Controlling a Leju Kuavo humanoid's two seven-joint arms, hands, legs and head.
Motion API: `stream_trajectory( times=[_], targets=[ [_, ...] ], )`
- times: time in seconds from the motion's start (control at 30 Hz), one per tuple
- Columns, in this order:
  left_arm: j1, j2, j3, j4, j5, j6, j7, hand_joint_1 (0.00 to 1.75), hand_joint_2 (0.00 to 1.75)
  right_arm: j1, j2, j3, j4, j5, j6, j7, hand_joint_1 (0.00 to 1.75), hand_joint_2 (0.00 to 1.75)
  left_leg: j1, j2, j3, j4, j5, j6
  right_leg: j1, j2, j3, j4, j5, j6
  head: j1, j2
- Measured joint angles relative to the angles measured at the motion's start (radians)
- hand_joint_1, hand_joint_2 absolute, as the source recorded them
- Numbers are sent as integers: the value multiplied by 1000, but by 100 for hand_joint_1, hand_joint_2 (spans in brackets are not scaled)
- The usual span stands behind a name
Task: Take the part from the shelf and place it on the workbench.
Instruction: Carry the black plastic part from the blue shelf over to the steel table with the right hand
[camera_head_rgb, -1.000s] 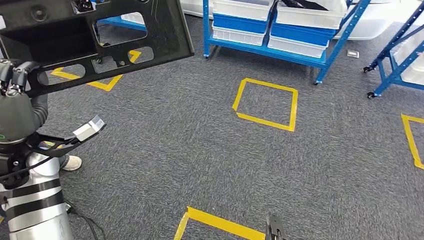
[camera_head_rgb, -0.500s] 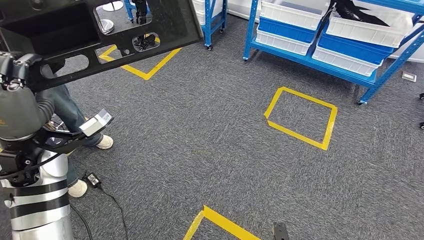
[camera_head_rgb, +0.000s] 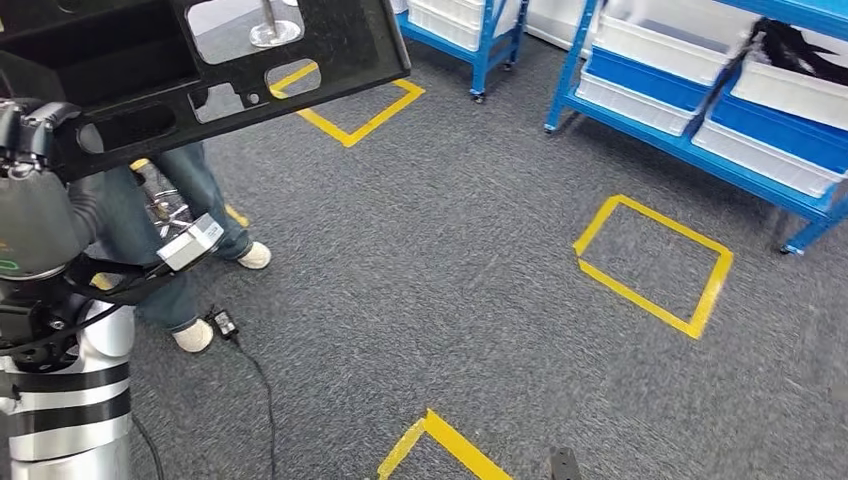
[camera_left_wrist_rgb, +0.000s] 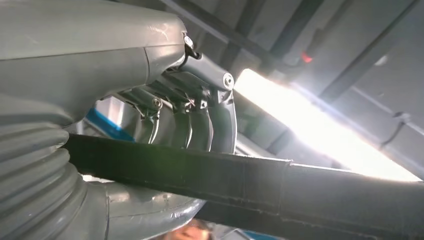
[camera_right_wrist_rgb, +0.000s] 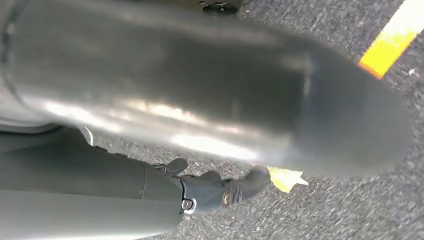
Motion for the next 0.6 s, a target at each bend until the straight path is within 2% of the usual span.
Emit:
stream_trajectory(
  times=[0.03, 0.07, 0.1, 0.17, 0.2, 0.23, 0.27, 0.3, 0.33, 0.4, 0.43, 0.47, 0.53, 0.57, 0.6],
  targets=[
    [0, 4, -2, 0, 0, 0, 2, 175, 175, 0, 0, 0, 0, 0, 0, 0, 0, 0, -1, -15, -1, -2, 2, 7, -1, -9, 2, 2, -2, 4, 1, 0],
    [0, 7, -4, 0, -1, 0, 3, 175, 175, -1, -1, 0, 0, 1, 0, 0, 0, 0, 0, -29, -2, -4, 5, 13, -3, 2, -3, 11, -8, 8, 1, 0],
    [-1, 10, -7, -1, -2, 0, 4, 175, 175, -2, -1, 0, 0, 1, 0, 0, 0, 0, 2, -42, -3, -7, 8, 20, -6, 29, -12, 34, -21, 11, 1, 0],
    [-3, 11, -14, -1, -2, 0, 4, 175, 175, 0, -2, 0, 0, 1, 0, 0, 0, 0, 7, -66, -4, -10, 13, 31, -10, 102, -59, 134, -68, 7, 4, 0],
    [-3, 11, -17, 0, -2, 0, 4, 175, 175, 1, -2, 0, 0, 1, 0, 0, 0, 0, 7, -80, -6, -10, 15, 35, -10, 121, -90, 199, -96, 3, 5, 0],
    [-3, 11, -20, 0, -2, 0, 5, 175, 175, 3, -2, 0, 1, 1, 0, 0, 0, 0, 7, -96, -7, -9, 16, 37, -10, 129, -120, 256, -116, 2, 6, 0],
    [-2, 11, -22, 0, -2, 0, 5, 175, 175, 5, -2, 0, 1, 1, 0, 0, 0, 0, 7, -112, -8, -9, 17, 38, -10, 131, -138, 286, -122, 4, 7, 0],
    [-1, 11, -24, 0, -2, 0, 5, 175, 175, 5, -2, 0, 1, 1, 0, 0, 0, 0, 6, -129, -9, -9, 18, 38, -10, 133, -139, 279, -111, 9, 6, 0],
    [-1, 12, -25, 0, -2, 0, 5, 175, 175, 5, -2, 0, 2, 1, 0, 0, 0, 0, 7, -145, -9, -9, 19, 37, -11, 138, -122, 235, -86, 16, 6, 0],
    [-1, 12, -25, 0, -2, 0, 5, 175, 175, 5, -4, 0, 2, 1, 0, 0, 0, 0, 6, -174, -10, -8, 22, 32, -14, 181, -61, 94, -26, 24, 6, 0],
    [-2, 12, -26, 0, -2, 0, 5, 175, 175, 5, -4, 0, 2, 1, 0, 0, 0, 0, 5, -186, -12, -7, 24, 28, -16, 199, -36, 42, -6, 24, 6, 0],
    [-2, 12, -26, 0, -2, 0, 5, 175, 175, 5, -5, 0, 2, 1, 0, 0, 0, 0, 5, -197, -15, -8, 26, 23, -16, 211, -22, 13, 5, 21, 5, 0],
    [-1, 15, -27, 0, -2, 0, 5, 175, 175, 4, -5, 0, 2, 1, 0, 0, 0, 0, 7, -219, -20, -12, 34, 11, -13, 194, -15, 6, 10, 13, 5, 0],
    [0, 17, -27, 0, -2, 0, 5, 175, 175, 3, -5, 0, 2, 1, 0, 0, 0, 0, 7, -213, -23, -10, 33, 6, -15, 181, -14, 3, 14, 7, 5, 0],
    [-1, 20, -28, 0, -2, 0, 6, 175, 175, 2, -6, 0, 2, 1, 0, 0, 0, 0, 6, -190, -30, 2, 25, 2, -16, 168, -12, -1, 17, 0, 3, 0]
  ],
)
